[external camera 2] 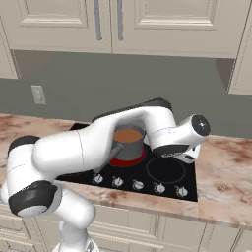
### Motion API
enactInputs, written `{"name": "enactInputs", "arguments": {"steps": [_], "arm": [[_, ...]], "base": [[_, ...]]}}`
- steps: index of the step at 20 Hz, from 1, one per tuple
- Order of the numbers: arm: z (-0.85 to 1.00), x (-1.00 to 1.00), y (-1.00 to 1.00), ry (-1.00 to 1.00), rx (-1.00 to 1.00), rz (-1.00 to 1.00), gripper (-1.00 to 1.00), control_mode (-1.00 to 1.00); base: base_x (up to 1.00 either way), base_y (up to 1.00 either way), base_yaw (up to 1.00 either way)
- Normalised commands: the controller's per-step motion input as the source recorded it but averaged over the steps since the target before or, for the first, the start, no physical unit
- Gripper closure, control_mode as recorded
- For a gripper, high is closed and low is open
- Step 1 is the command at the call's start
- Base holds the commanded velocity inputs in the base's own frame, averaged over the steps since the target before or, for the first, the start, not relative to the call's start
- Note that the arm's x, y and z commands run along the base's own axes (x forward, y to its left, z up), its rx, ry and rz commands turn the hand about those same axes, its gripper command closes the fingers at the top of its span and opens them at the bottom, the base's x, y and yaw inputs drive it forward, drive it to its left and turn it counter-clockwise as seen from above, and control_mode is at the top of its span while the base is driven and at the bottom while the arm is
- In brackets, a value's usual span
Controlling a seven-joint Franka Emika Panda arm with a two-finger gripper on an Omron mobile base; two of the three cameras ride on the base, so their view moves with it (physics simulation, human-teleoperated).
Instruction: Pick up the sugar cube(s) and place them in the saucepan with hot chocolate.
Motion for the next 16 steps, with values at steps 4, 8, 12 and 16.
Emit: {"name": "enactInputs", "arguments": {"steps": [4,8,12,16], "arm": [[0.59,0.38,1.0,0.05,-0.15,0.0,1.0,-1.0],[0.2,0.39,1.0,0.06,-0.14,0.0,1.0,-1.0],[0.0,0.38,0.81,0.0,-0.04,0.0,1.0,-1.0],[0.0,0.41,0.48,0.0,0.0,0.0,1.0,-1.0]], "base": [[0.0,0.0,0.0],[0.0,0.0,0.0],[0.0,0.0,0.0],[0.0,0.0,0.0]]}}
